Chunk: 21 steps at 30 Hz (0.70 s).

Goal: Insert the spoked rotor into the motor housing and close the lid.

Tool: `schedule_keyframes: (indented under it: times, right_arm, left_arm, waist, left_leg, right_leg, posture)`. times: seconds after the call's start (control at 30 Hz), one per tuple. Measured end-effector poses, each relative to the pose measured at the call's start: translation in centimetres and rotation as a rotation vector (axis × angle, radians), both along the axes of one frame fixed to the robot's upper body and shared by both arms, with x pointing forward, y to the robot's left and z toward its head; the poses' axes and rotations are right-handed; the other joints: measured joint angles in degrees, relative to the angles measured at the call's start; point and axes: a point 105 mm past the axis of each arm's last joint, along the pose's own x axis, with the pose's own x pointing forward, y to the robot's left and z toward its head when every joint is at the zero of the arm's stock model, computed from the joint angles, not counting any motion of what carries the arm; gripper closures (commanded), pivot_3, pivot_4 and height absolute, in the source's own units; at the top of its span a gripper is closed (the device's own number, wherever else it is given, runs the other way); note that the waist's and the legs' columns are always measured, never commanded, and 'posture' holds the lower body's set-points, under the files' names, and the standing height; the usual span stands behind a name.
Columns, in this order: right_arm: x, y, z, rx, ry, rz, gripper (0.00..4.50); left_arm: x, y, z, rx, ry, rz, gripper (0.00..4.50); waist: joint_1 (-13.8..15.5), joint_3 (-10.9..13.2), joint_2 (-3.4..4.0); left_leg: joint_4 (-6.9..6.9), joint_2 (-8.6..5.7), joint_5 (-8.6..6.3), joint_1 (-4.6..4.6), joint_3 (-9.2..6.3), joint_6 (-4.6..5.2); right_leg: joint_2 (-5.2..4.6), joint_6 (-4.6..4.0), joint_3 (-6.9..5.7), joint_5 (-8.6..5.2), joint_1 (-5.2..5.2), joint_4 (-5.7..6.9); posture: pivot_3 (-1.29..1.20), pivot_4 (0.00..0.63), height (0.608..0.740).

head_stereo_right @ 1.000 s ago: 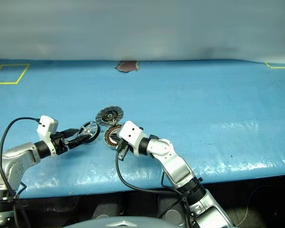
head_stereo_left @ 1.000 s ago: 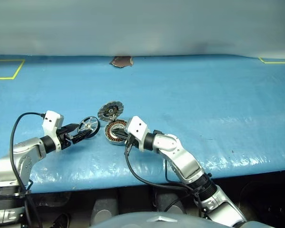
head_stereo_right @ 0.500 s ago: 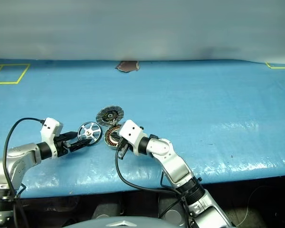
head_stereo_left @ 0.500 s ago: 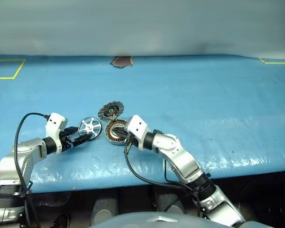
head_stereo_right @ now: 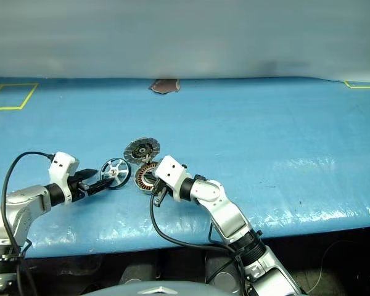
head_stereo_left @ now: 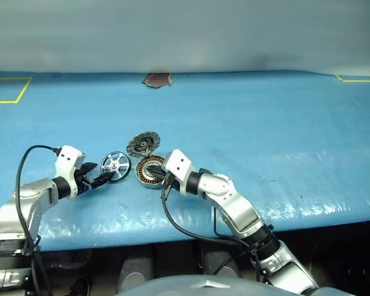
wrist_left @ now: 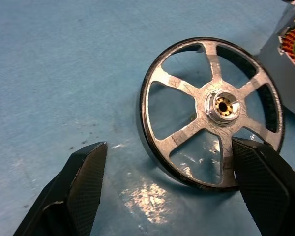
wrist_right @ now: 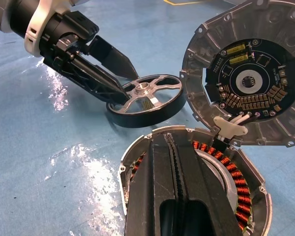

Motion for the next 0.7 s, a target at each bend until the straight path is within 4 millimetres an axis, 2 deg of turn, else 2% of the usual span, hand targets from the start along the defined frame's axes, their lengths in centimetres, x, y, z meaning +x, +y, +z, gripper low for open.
schedule_keyframes:
  times: [0.27, 0.47, 0.6, 0.7]
  right_arm:
    - [0.0, 0.0, -0.1, -0.004, 0.003, 0.002, 4.50]
    - [0.0, 0.0, -0.2, -0.003, 0.005, 0.001, 4.50]
    - [0.0, 0.2, -0.2, -0.001, 0.008, -0.001, 4.50]
    - [0.1, 0.1, -0.2, -0.001, 0.007, -0.004, 4.50]
  left_arm:
    - [0.9, 0.3, 1.7, 0.032, -0.116, 0.011, 0.34]
    - [2.0, -0.8, 4.1, 0.073, -0.194, -0.073, 0.34]
    - [2.6, -2.3, 4.4, 0.081, -0.191, -0.150, 0.34]
    - [2.3, -2.9, 3.9, 0.114, -0.149, -0.212, 0.34]
  waist:
    - [0.1, 0.0, -0.02]
    - [0.1, 0.0, -0.03]
    - [0.1, 0.0, -0.03]
    - [-0.2, 0.0, -0.03]
  left_leg:
    - [0.01, -0.01, 0.00, -0.01, 0.00, 0.00]
    - [0.00, -0.02, 0.00, -0.01, 0.00, 0.00]
    - [0.01, -0.02, 0.00, -0.02, 0.01, 0.00]
    - [-0.01, -0.01, 0.00, -0.01, 0.01, 0.00]
  right_leg:
    - [-0.01, 0.00, 0.00, 0.00, 0.01, 0.00]
    - [0.00, 0.01, 0.00, 0.01, 0.01, 0.00]
    - [0.00, 0.03, 0.00, 0.02, 0.01, -0.01]
    - [0.02, 0.03, 0.01, 0.02, -0.01, 0.00]
  posture:
    - [0.00, 0.150, 0.740]
    - [0.00, 0.150, 0.740]
    - [0.00, 0.150, 0.740]
    - [0.00, 0.150, 0.740]
